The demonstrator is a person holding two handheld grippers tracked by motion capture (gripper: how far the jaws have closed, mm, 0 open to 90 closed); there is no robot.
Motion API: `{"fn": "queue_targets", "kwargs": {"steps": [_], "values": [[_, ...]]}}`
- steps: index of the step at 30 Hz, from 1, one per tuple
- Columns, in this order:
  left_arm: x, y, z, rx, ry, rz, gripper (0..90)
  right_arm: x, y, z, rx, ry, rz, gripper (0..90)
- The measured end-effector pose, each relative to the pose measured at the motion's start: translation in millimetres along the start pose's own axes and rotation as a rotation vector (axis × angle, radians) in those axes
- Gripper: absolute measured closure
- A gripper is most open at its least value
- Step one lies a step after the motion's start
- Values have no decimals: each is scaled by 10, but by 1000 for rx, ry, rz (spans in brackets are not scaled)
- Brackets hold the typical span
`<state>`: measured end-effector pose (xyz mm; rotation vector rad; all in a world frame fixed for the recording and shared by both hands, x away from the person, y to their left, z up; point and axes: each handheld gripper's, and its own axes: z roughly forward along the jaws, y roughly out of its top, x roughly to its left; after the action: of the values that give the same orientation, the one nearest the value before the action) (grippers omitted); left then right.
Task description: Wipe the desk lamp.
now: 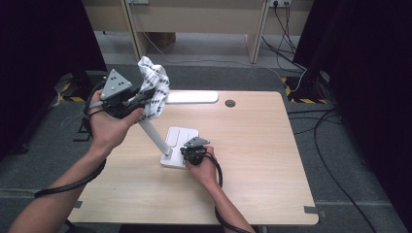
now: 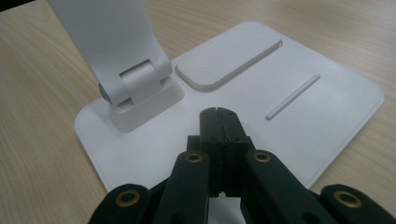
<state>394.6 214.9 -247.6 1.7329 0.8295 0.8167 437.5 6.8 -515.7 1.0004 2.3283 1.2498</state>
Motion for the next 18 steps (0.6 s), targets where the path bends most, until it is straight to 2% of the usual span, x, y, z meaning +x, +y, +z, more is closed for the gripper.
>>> {"fn": "queue_targets", "kwargs": {"steps": [18], "values": [[-173, 80, 126, -22, -32, 11, 769, -1, 0, 1, -1, 0, -4, 900]]}}
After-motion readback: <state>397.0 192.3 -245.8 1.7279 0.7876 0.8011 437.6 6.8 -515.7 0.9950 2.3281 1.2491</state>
